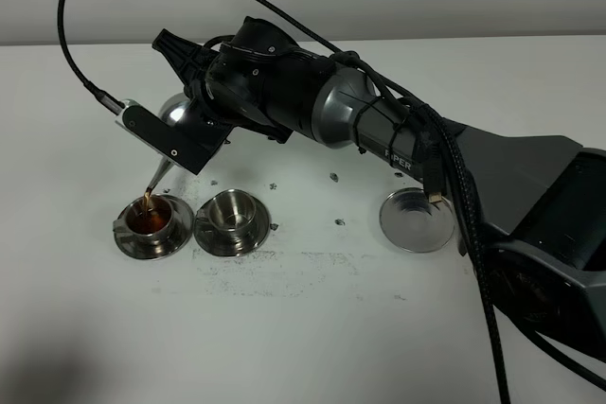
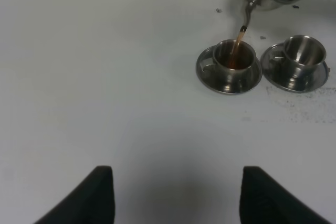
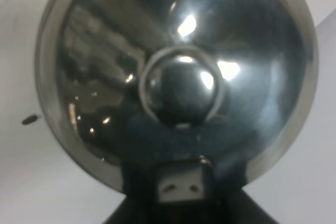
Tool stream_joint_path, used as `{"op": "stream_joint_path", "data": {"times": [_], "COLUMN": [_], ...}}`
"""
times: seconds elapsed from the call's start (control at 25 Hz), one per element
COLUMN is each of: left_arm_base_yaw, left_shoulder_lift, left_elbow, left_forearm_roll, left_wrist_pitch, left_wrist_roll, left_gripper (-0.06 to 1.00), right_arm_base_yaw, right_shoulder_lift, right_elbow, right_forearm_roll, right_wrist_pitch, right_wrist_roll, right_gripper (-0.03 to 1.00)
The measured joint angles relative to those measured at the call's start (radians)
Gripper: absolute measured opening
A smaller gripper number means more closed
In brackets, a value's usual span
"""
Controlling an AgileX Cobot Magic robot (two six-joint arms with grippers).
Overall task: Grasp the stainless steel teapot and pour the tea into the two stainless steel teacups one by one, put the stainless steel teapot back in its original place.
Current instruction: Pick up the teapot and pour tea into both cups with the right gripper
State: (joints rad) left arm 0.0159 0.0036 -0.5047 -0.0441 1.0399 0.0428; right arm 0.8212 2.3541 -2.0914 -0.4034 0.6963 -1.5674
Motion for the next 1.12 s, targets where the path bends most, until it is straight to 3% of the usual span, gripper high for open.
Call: {"op": "stream_joint_path", "data": {"times": [1.12], "left_arm_base_yaw": [0.000], "left_shoulder_lift": [0.000], "left_elbow": [0.000], "left_forearm_roll": [0.000], "left_wrist_pitch": [0.000], "left_wrist_roll": [0.000], "left_gripper": [0.51], "right_arm_base_yaw": [0.000], "right_shoulder_lift": [0.000], "right_elbow": [0.000], "right_forearm_roll": [-0.055], "right_wrist_pitch": [-0.008], "right_wrist_roll": [-0.025], "right_gripper": [0.21]}}
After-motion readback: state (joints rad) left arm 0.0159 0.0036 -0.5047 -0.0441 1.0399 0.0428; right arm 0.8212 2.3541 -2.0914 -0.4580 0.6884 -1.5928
